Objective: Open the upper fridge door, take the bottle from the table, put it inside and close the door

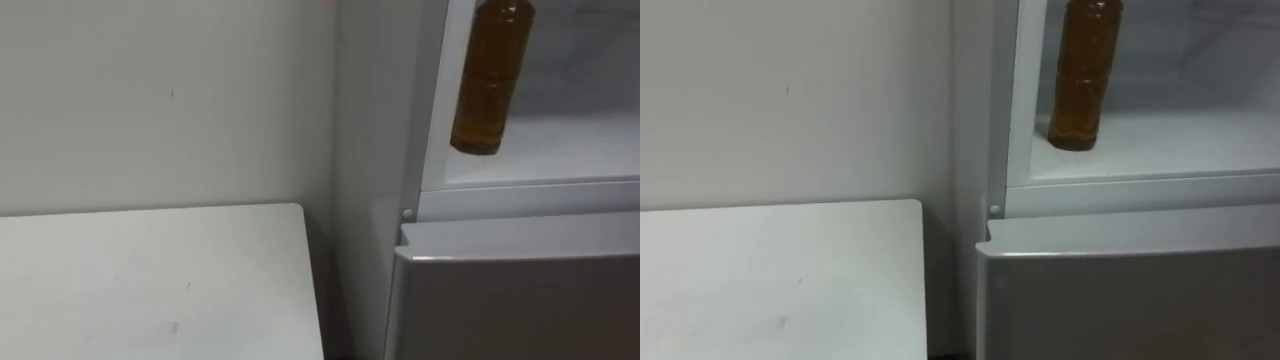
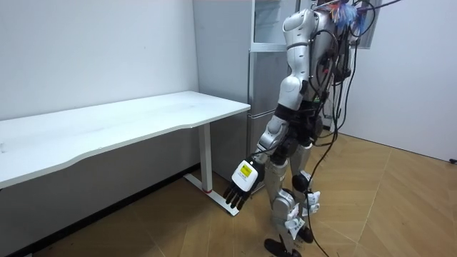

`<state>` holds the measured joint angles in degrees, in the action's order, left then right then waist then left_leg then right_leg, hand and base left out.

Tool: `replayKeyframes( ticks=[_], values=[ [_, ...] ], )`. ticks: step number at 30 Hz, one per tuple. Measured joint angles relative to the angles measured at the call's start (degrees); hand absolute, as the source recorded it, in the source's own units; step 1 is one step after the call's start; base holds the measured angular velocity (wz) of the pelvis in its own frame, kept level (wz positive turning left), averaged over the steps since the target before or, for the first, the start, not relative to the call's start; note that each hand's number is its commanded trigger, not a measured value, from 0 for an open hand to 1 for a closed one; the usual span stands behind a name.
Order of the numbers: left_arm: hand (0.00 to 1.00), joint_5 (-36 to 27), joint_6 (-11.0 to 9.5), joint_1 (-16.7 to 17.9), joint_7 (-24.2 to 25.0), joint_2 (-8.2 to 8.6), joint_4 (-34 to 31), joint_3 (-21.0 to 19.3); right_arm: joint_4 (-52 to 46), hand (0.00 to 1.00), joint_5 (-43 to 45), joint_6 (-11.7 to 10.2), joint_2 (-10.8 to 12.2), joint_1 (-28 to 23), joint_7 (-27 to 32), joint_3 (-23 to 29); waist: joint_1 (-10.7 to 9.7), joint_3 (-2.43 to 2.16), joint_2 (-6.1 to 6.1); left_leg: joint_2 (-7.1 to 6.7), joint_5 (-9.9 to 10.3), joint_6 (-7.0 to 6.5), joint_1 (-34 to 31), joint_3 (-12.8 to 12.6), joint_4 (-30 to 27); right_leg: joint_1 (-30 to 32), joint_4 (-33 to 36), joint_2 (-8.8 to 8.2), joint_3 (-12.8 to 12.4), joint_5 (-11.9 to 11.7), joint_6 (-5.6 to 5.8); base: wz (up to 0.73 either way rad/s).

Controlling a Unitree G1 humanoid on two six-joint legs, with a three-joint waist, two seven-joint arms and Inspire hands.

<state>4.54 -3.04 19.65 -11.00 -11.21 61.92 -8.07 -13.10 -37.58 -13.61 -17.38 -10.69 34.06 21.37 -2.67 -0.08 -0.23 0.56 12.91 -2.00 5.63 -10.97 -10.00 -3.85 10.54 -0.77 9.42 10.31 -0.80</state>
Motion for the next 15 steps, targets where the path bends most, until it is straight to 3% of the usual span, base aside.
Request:
replayKeyframes(
  ticks=[4, 15],
  values=[
    [0.00, 0.1, 0.0, 0.0, 0.0, 0.08, 0.0, 0.0, 1.9, 0.00, -3.5, 0.0, 0.5, 0.0, -0.8, 0.0, 0.0, -0.08, 0.37, -0.10, 0.0, -0.01, 0.0, 0.0, 0.2, -0.1, 0.1, 0.13, 0.0, 0.1, 0.08, 0.00],
    [0.00, 0.1, 0.5, 0.6, 0.0, 0.27, -0.1, 0.2, 9.0, 0.00, -7.2, 1.1, 0.8, -4.6, -1.5, -0.2, -0.1, 0.03, -0.18, -0.11, 0.0, -0.01, 0.2, -0.1, 0.3, 0.0, 0.7, -0.19, -0.1, 0.3, 0.04, 0.00]
  ],
)
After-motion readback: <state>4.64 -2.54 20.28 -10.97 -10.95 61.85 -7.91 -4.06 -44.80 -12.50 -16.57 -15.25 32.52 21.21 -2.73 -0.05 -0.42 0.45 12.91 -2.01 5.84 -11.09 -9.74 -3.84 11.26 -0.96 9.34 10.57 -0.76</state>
